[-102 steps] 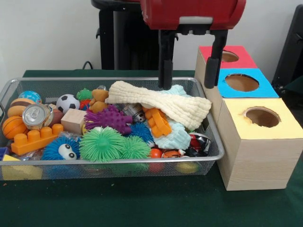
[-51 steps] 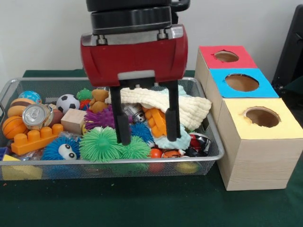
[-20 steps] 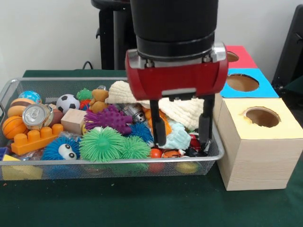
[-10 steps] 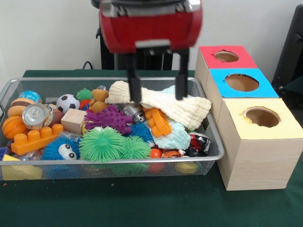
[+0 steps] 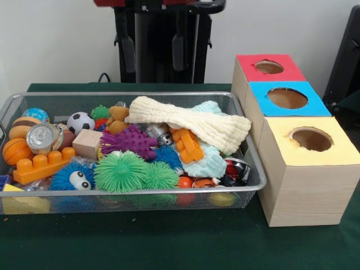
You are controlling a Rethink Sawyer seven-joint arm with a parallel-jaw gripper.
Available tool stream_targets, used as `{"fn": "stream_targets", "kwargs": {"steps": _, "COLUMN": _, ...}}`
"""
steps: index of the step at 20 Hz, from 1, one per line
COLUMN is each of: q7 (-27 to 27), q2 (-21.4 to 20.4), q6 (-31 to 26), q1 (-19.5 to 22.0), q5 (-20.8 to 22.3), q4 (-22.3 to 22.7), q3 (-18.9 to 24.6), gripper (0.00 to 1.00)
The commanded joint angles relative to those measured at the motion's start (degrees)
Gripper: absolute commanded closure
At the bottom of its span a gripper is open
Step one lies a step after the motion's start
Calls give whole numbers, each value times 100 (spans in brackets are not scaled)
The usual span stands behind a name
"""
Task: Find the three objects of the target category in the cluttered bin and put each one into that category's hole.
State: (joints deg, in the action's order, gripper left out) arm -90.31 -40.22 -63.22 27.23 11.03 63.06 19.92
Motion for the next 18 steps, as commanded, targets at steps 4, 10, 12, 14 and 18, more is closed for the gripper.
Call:
{"fn": "stream_targets", "kwargs": {"steps": 4, "q7": 78, "q2": -435, "q6": 841, "q1": 32, "q5": 41, "q4": 1987, "q3": 102, "gripper": 0}}
{"fn": "stream_targets", "kwargs": {"steps": 10, "q7": -187, "q2": -543, "q6": 1135, "q1": -60, "q5": 45, "q4": 2290, "q3": 40, "gripper": 0}}
{"fn": "stream_targets", "kwargs": {"steps": 12, "q7": -245, "q2": -491, "q6": 1221, "q1": -88, "q5": 49, "q4": 2305, "q3": 39, "gripper": 0}}
{"fn": "stream_targets", "kwargs": {"steps": 14, "q7": -220, "q2": -481, "q6": 1224, "q1": -84, "q5": 49, "q4": 2281, "q3": 39, "gripper": 0}}
{"fn": "stream_targets", "kwargs": {"steps": 18, "q7": -226, "q2": -492, "q6": 1223, "q1": -106, "q5": 64, "q4": 2254, "q3": 8, "gripper": 0}}
